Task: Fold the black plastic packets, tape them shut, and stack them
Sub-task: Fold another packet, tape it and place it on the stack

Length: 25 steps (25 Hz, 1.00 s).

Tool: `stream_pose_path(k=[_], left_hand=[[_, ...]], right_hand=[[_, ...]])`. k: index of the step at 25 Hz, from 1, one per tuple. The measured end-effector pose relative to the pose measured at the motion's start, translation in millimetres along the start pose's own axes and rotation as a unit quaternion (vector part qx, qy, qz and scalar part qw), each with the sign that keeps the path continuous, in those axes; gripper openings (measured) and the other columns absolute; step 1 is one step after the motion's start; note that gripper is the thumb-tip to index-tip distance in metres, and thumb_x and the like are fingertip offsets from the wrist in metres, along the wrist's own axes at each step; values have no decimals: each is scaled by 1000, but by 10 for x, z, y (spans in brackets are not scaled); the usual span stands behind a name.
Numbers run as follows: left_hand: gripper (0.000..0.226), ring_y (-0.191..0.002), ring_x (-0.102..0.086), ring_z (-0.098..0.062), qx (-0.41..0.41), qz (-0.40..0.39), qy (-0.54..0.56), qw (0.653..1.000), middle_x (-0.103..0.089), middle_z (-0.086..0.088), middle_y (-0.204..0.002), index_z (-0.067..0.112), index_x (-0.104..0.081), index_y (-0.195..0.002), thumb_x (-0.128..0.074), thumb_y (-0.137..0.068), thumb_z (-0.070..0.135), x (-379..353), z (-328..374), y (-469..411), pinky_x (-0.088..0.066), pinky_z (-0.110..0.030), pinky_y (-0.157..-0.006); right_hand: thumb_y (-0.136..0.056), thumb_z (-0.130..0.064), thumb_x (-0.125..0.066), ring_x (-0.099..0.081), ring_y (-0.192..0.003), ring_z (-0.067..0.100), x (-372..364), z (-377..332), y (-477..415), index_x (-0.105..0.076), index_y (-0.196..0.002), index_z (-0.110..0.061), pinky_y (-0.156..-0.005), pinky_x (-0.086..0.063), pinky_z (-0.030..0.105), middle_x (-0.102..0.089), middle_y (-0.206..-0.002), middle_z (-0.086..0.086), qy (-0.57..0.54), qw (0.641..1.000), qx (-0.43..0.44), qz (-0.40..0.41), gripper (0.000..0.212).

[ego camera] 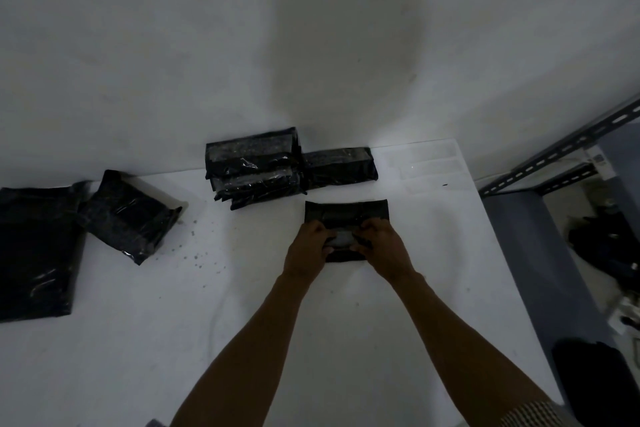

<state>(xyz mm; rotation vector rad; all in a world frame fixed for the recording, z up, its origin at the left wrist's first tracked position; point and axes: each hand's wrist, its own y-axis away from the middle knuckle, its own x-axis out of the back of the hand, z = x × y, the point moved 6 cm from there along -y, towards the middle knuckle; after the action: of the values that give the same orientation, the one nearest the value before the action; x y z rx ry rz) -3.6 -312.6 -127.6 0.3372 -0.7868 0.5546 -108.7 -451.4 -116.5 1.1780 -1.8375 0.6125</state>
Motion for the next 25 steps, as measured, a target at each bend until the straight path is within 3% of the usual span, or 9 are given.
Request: stream_pose_path(k=[3,8,10,12,14,18,20,23,25], left_hand=[[34,-101,-52,-25,7,-4,3,1000,-57,-11,-110,11,-69,-116,-70,-82,5,53,-57,22,-44,-27,-83],[47,-95,-56,-29,4,10,-12,1000,-59,-13,-105,15,-66,-125,-58,-85,-9,138,-219,164,-55,-43,-77],[50,-100,-56,-30,5,23,-36,999,-58,-14,-114,13,-65,-126,-60,-80,-8,187,-117,166,-57,-45,-77],[57,-111,-56,-33,-3,42,-64,997,-53,-17,-131,11,-59,-132,-62,-77,-5,175,78,189,-56,-45,-88],[65,-132,-45,-35,-13,44,-68,997,-40,-21,-148,9,-45,-144,-62,-83,-2,58,234,272,-48,-41,-103],[70,-147,-21,-36,15,12,-27,999,-13,-19,-161,12,-27,-153,-60,-92,6,-279,169,520,-53,-43,-97],[69,-150,-8,-31,29,-9,-17,999,5,-13,-164,20,-14,-157,-51,-99,19,-331,116,579,-47,-38,-104],[67,-150,-7,-29,25,-6,-58,998,14,-13,-163,28,-6,-157,-43,-102,35,-303,118,586,-33,-32,-110],[67,-151,-2,-28,31,-36,-118,992,18,-13,-161,32,1,-157,-38,-102,42,-313,100,590,-22,-37,-119]], right_hand=[[-81,-21,-79,-62,-90,31,25,53,28,-74,-100,-4,-72,-56,47,-66,-104,14,-18,1000,0,4,26],[-78,-18,-82,-66,-92,27,87,172,91,-73,-108,-5,-82,-57,44,-67,-109,12,-46,998,-28,10,34],[-82,-19,-79,-64,-96,25,137,93,117,-69,-115,-6,-85,-57,41,-66,-111,11,-44,998,-42,19,37],[-88,-22,-73,-58,-111,25,148,19,216,-60,-129,-7,-97,-50,32,-60,-125,12,-25,996,-64,48,45],[-92,-23,-67,-50,-125,23,97,-50,395,-50,-140,-7,-102,-42,29,-52,-140,14,-15,992,-94,81,53],[-96,-11,-59,-49,-133,30,-98,-83,743,-38,-147,-4,-107,-43,38,-44,-148,18,-2,990,-133,49,56],[-96,-12,-58,-43,-138,30,-96,-53,803,-33,-149,-4,-111,-36,37,-39,-152,18,0,988,-148,34,59],[-98,-26,-54,-27,-147,26,-86,-70,775,-27,-153,-8,-118,-28,44,-29,-158,14,32,990,-129,48,63],[-102,-44,-32,-13,-151,20,-161,-62,760,-16,-156,-12,-122,-14,43,-13,-162,8,69,991,-111,10,65]])
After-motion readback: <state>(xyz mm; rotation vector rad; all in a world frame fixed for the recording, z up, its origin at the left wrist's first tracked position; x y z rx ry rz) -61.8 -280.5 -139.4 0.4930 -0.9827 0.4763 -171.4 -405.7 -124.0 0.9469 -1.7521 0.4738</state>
